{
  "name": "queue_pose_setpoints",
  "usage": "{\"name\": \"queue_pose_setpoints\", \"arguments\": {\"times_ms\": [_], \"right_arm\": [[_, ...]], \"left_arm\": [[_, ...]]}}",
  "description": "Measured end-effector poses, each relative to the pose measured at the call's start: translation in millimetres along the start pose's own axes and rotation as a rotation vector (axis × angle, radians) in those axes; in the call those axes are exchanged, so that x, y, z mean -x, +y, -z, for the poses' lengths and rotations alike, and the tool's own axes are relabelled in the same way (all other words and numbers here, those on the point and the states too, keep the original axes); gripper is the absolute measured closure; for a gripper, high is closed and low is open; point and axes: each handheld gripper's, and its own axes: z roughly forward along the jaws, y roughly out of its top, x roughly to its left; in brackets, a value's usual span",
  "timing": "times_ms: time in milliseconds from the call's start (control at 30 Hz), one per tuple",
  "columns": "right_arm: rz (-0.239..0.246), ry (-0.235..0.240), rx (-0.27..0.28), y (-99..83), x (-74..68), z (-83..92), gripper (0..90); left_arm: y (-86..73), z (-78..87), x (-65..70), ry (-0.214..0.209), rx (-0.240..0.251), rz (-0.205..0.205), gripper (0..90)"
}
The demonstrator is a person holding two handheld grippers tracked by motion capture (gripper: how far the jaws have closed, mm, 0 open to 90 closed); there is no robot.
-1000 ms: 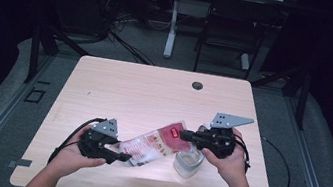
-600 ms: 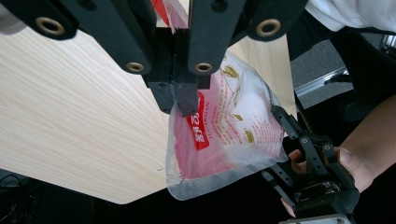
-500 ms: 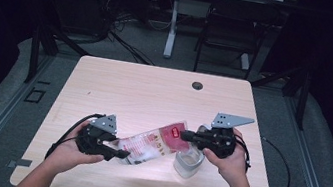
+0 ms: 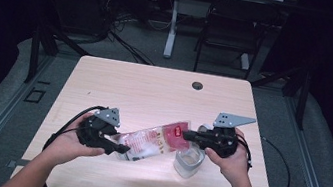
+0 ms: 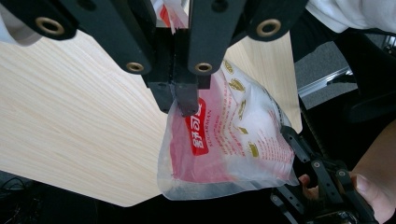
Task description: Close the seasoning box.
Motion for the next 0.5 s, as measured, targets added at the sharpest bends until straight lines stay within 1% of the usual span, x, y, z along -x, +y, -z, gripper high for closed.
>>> {"name": "queue_pose_setpoints", "arguments": {"times_ms": [67, 100, 167, 233, 367, 500], "right_arm": [[0.001, -0.001, -0.001, -0.3, 0.0, -0.5, 89.9], [0.003, -0.003, -0.010, -0.4, -0.1, -0.6, 89.9], [0.009, -0.010, -0.023, -0.9, 0.2, -1.9, 89.8], [0.011, -0.015, -0.034, -1.1, 0.0, -2.8, 89.6], [0.013, -0.020, -0.037, -1.1, 0.1, -3.5, 89.4], [0.008, -0.020, -0.033, -1.5, 1.6, -2.4, 88.6]], "left_arm": [[1.1, 1.9, -0.8, -0.003, -0.008, -0.003, 63.0], [2.0, 2.8, -1.0, -0.004, -0.012, -0.006, 63.1], [4.0, 4.2, -0.5, 0.000, -0.021, 0.000, 63.3], [6.5, 6.1, -0.6, 0.008, -0.035, -0.007, 63.4], [11.2, 9.1, -1.1, 0.015, -0.052, -0.010, 63.7], [14.8, 10.3, -1.0, 0.017, -0.056, -0.011, 64.0]]}}
